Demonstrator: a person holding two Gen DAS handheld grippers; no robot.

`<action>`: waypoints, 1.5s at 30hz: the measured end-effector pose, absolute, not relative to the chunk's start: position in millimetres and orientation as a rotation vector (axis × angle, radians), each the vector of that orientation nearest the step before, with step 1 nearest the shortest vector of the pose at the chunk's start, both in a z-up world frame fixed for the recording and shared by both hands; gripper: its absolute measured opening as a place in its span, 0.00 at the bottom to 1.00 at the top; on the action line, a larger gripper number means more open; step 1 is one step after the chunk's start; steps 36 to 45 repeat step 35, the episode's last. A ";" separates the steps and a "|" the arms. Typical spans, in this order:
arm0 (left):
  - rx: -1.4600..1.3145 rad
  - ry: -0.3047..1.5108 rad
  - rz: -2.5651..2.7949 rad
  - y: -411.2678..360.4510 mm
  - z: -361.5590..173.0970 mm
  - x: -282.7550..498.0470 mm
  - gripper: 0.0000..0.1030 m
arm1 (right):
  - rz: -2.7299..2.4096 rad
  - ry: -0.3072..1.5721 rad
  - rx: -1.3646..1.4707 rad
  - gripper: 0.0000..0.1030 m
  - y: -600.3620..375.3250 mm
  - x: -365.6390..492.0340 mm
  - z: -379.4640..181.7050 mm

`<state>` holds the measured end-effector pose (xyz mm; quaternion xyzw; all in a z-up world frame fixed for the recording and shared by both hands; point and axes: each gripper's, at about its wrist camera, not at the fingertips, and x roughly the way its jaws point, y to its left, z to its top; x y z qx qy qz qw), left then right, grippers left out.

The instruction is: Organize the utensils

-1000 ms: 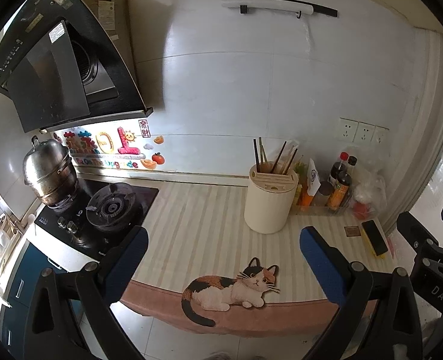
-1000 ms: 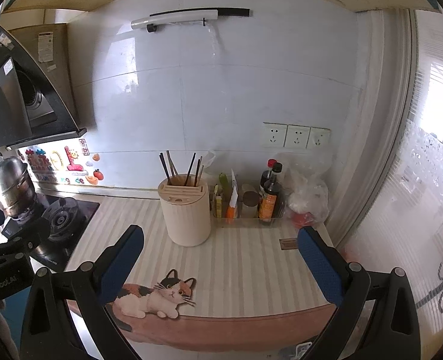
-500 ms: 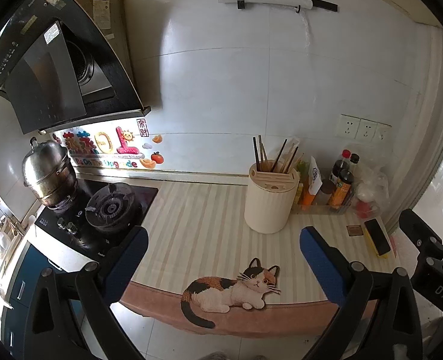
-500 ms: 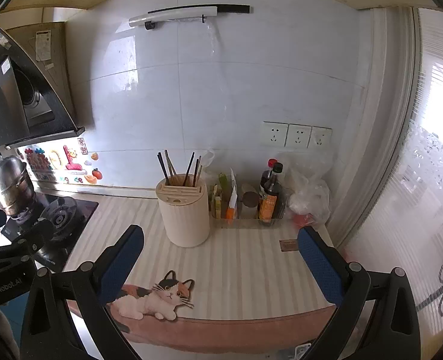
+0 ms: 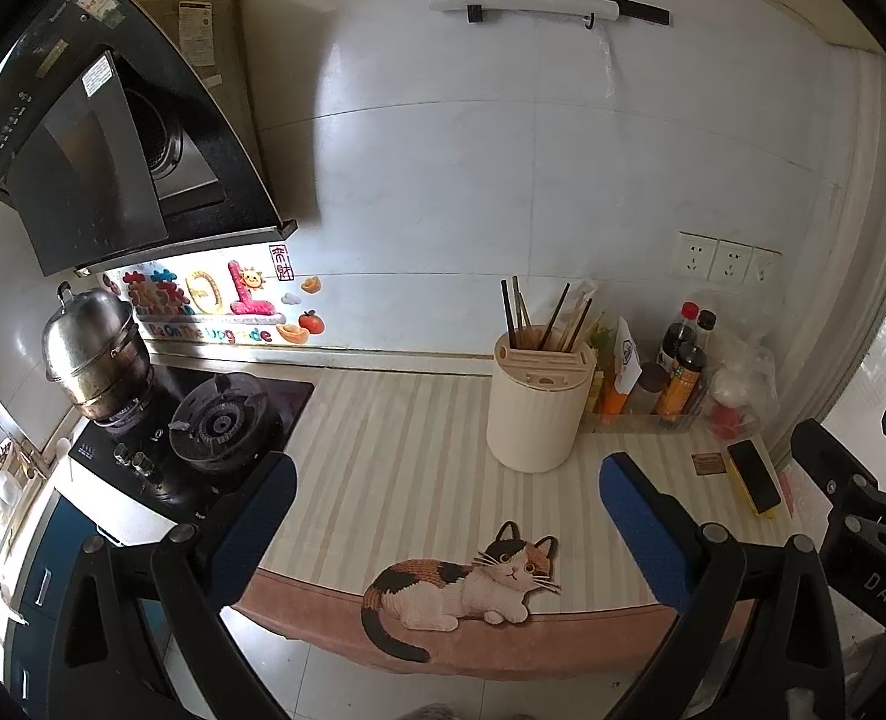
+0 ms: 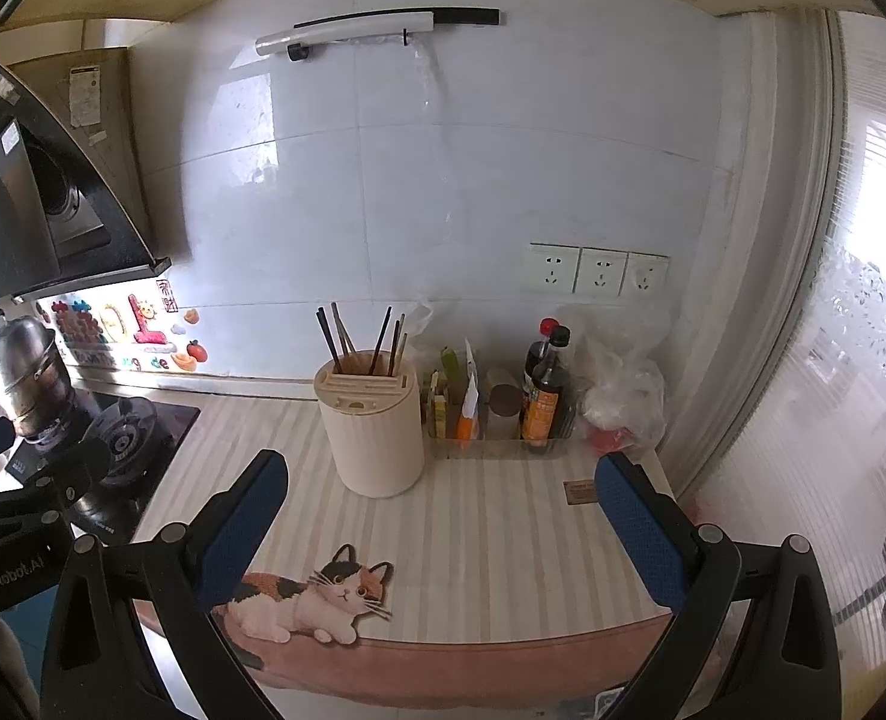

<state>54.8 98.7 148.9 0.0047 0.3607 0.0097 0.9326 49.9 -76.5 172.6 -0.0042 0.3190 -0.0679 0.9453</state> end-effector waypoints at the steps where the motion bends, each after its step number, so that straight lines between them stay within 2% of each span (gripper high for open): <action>1: 0.008 0.739 0.019 98.7 149.0 54.8 1.00 | -0.139 0.650 -0.009 1.00 -76.3 50.5 172.8; 45: 0.004 0.734 0.002 92.0 152.6 53.3 1.00 | -0.139 0.640 -0.006 1.00 -80.1 44.6 176.5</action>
